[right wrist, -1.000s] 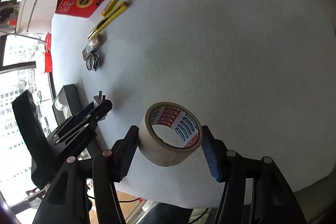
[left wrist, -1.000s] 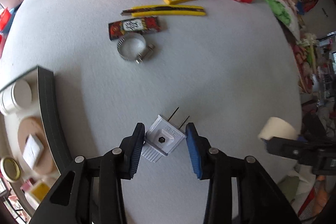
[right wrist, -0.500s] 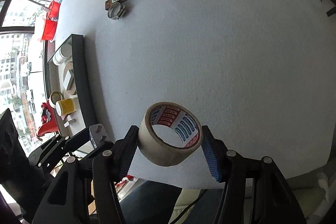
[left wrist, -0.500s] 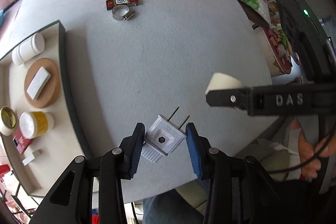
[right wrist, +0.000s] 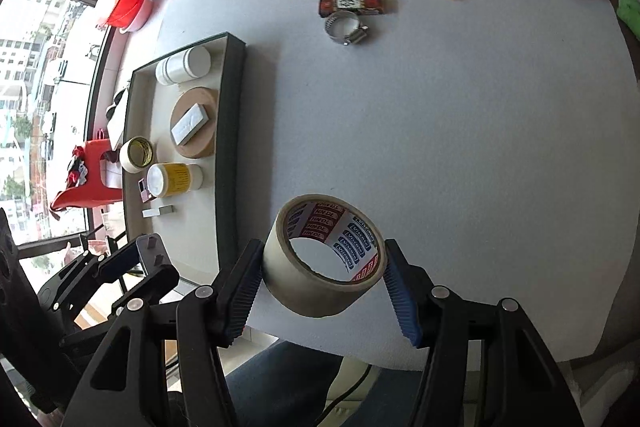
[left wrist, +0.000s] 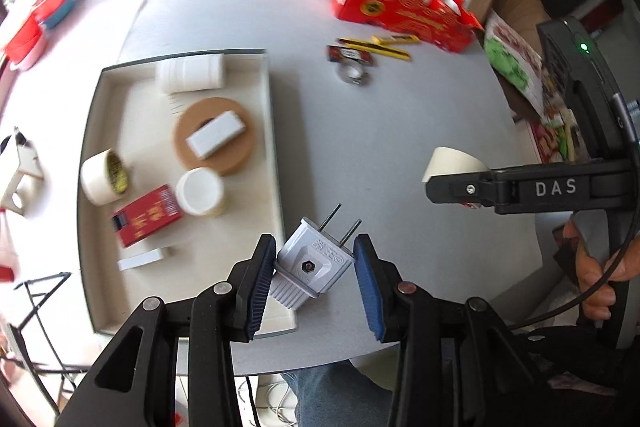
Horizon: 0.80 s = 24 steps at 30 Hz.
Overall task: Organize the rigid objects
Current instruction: 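Carry the white plug with the left tool while the right tool carries the tape roll to the tray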
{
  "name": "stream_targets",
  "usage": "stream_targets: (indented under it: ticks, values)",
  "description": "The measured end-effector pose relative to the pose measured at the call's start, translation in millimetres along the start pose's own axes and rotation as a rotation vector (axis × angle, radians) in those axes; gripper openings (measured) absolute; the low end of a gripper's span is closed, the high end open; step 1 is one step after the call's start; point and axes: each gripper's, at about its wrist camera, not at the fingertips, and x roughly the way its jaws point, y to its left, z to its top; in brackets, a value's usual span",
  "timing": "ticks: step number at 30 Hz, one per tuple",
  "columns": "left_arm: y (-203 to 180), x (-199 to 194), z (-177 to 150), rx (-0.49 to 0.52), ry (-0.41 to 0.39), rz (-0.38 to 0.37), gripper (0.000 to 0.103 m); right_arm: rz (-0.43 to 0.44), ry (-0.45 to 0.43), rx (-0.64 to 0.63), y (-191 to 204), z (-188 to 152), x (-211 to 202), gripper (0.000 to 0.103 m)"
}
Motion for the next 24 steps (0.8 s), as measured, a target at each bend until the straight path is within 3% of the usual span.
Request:
stream_targets:
  ticks: [7, 13, 24]
  values:
    - [54, -15, -21, -0.180, -0.046, 0.064, 0.043, -0.035, 0.000, -0.167, 58, 14, 7, 0.060]
    - [86, -13, -35, -0.292, -0.038, 0.118, 0.043, -0.052, 0.008, -0.289, 108, 22, 21, 0.061]
    - [98, 0, -40, -0.355, -0.027, 0.148, 0.043, -0.055, 0.026, -0.463, 171, 12, 41, 0.060]
